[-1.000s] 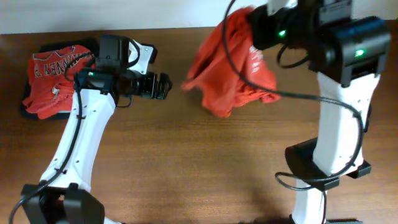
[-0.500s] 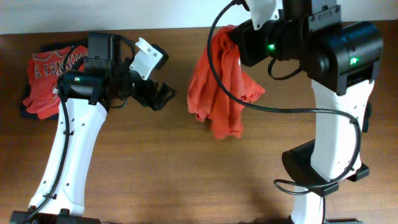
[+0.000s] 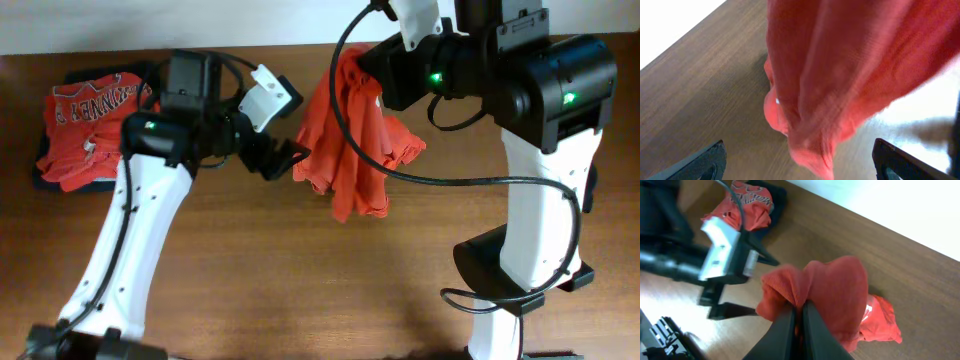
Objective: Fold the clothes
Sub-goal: 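Lift the T-shirt with the right gripper toward the table center, then grasp the T-shirt edge with the left gripper and pull left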
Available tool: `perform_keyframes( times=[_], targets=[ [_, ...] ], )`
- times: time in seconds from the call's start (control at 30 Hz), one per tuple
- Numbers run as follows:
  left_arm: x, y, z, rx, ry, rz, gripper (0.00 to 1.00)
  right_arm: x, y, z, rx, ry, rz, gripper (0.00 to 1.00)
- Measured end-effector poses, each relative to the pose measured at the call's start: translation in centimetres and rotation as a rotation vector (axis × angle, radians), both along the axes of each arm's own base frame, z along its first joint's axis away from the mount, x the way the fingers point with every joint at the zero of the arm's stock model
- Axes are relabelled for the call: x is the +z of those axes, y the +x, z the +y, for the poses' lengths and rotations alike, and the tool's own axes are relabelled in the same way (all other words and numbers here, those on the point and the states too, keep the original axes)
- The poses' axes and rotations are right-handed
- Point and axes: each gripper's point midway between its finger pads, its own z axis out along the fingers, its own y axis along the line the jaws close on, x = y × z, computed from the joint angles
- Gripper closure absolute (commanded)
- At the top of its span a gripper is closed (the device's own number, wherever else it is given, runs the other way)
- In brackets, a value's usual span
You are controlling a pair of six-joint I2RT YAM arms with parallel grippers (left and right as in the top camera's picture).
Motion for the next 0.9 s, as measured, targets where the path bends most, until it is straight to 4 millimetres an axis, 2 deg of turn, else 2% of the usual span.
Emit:
perform_keyframes(
  times=[0.03,0.3,0.43,0.6,0.73,0.83,0.9],
  targets=[
    [-0.5,0.3,-0.2,-0.003,0.005,0.005,0.10,0.0,0.0,0.0,0.001,0.000,0.001,0.96],
    [-4.0,1.7,-0.7,-0.014,0.040,0.060,0.56,-0.1,-0.1,0.0,0.003,0.001,0.005,0.96],
    [-4.4,2.2,-0.8,-0.011,0.041,0.058,0.99,-0.1,-0.1,0.0,0.003,0.001,0.005,0.96],
    [-3.6,4.0,-0.8,0.045,0.024,0.004,0.99,-0.1,0.0,-0.1,-0.003,-0.004,0.005,0.96],
    [-1.9,6.1,0.6,0.169,0.001,-0.014,0.99,-0.5,0.3,-0.9,-0.044,-0.041,0.004,0.96],
    [1.2,7.8,2.7,0.272,-0.030,-0.059,0.99,-0.7,0.8,-1.8,-0.084,-0.067,-0.005,0.96],
    [4.0,8.6,4.0,0.326,-0.058,-0.108,0.99,-0.7,1.1,-2.3,-0.105,-0.076,-0.009,0.96]
  ],
)
